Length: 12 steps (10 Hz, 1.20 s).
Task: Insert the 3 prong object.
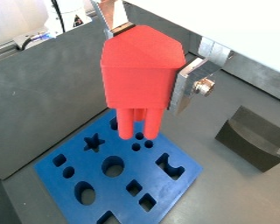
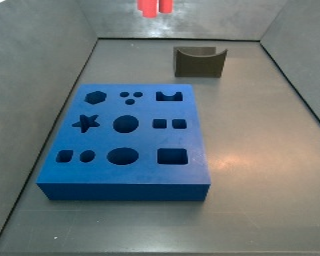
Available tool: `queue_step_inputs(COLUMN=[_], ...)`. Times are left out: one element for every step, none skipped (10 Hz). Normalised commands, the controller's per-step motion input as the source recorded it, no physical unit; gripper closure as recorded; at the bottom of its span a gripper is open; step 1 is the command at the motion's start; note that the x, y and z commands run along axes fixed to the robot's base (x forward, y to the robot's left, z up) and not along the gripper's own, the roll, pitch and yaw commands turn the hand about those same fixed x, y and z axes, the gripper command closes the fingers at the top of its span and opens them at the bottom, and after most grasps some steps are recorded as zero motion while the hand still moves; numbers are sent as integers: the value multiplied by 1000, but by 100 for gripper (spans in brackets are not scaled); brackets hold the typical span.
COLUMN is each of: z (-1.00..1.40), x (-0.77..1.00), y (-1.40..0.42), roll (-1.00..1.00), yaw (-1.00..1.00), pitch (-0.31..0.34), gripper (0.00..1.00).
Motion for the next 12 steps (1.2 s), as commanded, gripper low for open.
queue_step_inputs(z=[0, -440, -860, -963, -980, -1000, -1000, -766, -631, -666, -717, -689], x=[0, -120, -254, -237, -277, -200, -171, -109, -63, 0, 29, 0], y=[0, 186, 334, 457, 431, 329, 183, 20, 0, 0, 29, 117], roll=[-27, 37, 0, 0, 0, 21, 141, 289, 344, 303, 234, 0], yaw=[0, 23, 337, 454, 423, 323, 269, 223, 220, 171, 71, 0], pitch=[0, -24, -163, -164, -163, -116, -86, -13, 0, 0, 69, 20], gripper=[100, 100, 100, 100, 100, 100, 100, 100, 100, 100, 100, 100])
